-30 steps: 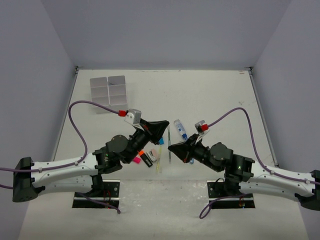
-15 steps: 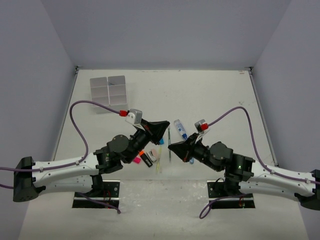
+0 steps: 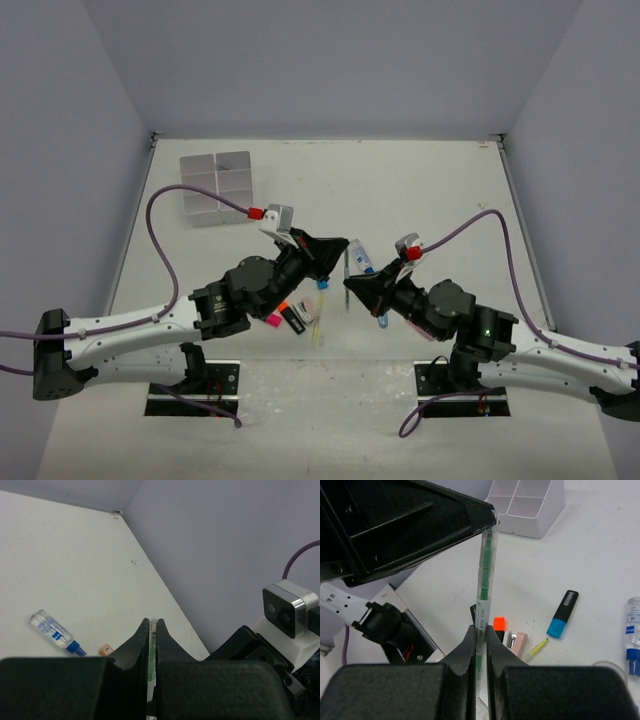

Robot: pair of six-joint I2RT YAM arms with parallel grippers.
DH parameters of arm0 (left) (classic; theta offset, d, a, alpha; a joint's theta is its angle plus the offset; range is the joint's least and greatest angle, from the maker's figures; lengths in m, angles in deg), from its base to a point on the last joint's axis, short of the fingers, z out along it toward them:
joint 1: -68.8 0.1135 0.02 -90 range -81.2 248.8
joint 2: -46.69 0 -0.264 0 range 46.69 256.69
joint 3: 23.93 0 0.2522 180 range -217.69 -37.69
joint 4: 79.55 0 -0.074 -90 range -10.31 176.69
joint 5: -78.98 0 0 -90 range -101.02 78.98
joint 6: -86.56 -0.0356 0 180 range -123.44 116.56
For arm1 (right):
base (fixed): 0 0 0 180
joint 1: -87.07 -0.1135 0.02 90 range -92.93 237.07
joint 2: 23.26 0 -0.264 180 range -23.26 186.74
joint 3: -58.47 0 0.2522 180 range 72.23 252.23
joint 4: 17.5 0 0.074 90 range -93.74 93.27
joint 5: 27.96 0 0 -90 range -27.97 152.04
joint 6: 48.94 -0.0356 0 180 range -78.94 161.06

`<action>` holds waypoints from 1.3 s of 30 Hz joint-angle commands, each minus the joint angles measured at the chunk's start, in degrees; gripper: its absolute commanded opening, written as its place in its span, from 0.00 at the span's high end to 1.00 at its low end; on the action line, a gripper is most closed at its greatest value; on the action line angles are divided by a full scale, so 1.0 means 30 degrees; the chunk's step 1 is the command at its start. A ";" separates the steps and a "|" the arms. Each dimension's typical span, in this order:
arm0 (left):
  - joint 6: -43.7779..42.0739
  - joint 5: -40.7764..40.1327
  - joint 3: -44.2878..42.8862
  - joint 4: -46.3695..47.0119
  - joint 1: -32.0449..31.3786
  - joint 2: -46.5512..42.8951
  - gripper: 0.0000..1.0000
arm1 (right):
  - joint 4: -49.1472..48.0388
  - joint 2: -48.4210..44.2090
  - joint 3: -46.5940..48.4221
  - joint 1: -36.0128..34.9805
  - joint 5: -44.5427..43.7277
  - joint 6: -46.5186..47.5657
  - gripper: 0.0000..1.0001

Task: Sort the stationery into containers
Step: Close the pen cap on the pen.

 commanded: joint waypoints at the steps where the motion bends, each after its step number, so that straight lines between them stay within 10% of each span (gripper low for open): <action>1: 0.2255 0.0519 -0.0957 -0.3785 -0.0047 0.0545 1.00 | -0.2898 -0.0436 0.1691 -0.0159 -0.0370 0.2263 1.00; 19: -0.0792 0.1524 -0.0093 -0.1521 -0.0076 -0.0888 0.74 | -0.2966 0.0953 0.2407 -0.0151 0.0988 0.2337 1.00; 28: -0.2015 0.3103 -0.0252 -0.0798 -0.0077 -0.1266 1.00 | -0.3308 0.1235 0.2277 -0.0159 0.1566 0.2066 1.00; 33: -0.3461 0.5296 0.0332 0.0989 -0.0053 -0.2294 1.00 | -0.3606 0.2128 0.2083 -0.0154 0.2748 0.1940 0.77; 39: -0.4261 0.6839 0.0241 0.1688 -0.0077 -0.2813 1.00 | -0.3865 0.3134 0.2524 -0.0159 0.3410 0.1631 0.98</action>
